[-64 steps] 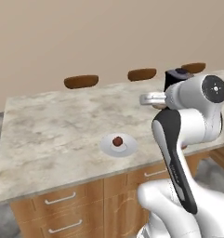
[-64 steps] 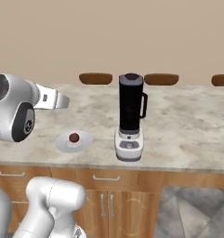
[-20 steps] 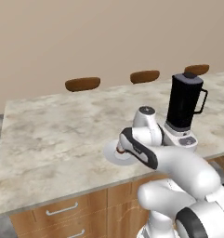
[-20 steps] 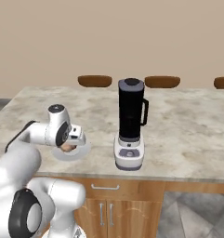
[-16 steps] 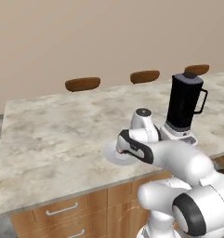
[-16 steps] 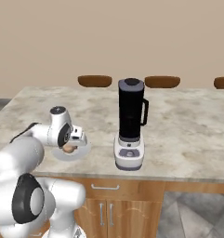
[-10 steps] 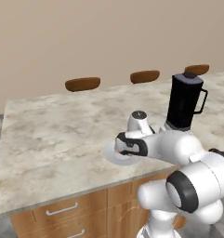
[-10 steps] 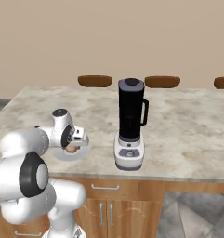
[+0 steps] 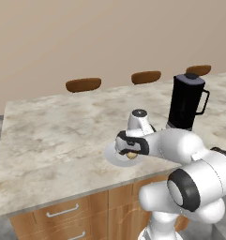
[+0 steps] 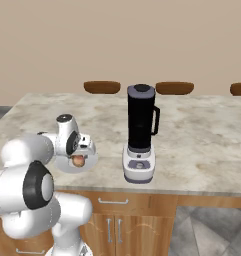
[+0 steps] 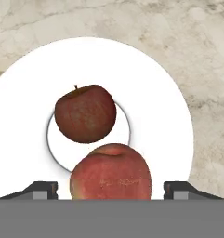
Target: Pick the peach and apple from the fridge and place them on the plate next to the blender to make a fruit smoothie.
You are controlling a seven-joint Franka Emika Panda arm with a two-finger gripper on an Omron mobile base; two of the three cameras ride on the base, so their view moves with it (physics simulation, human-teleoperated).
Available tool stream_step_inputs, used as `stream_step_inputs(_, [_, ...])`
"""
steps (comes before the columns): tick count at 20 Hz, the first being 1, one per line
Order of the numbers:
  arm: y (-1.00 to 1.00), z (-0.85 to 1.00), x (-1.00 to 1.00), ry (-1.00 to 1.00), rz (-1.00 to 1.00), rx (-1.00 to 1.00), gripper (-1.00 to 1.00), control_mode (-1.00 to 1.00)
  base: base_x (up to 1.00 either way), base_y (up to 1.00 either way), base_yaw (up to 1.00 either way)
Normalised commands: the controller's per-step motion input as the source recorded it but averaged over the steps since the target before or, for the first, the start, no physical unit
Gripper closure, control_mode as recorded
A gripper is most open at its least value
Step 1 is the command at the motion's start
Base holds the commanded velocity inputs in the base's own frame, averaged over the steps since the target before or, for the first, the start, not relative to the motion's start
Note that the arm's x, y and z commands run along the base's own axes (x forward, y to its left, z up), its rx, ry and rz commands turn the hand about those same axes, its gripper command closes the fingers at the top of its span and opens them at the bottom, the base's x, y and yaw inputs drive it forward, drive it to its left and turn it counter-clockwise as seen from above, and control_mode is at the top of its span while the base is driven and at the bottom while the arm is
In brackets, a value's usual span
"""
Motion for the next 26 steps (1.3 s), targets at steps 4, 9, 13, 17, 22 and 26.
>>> stream_step_inputs(4, [0.0, 0.29, -0.29, -0.09, 0.0, 0.0, -1.0, -1.0, 0.0, 0.0, 0.0])
stream_step_inputs(9, [0.03, 0.6, -0.76, -0.27, 0.0, 0.0, -1.0, -1.0, 0.0, 0.0, 0.0])
stream_step_inputs(13, [0.0, 0.64, -1.0, -0.4, 0.0, 0.0, -1.0, -1.0, 0.0, 0.0, 0.0])
stream_step_inputs(17, [-0.04, 0.75, -1.0, -0.43, 0.0, 0.0, -1.0, -1.0, 0.0, 0.0, 0.0])
stream_step_inputs(22, [-0.01, 0.95, -1.0, -0.44, 0.0, 0.0, -1.0, -1.0, 0.0, 0.0, 0.0])
stream_step_inputs(26, [-0.02, 1.0, -1.0, -0.43, 0.0, 0.0, -1.0, -1.0, 0.0, 0.0, 0.0])
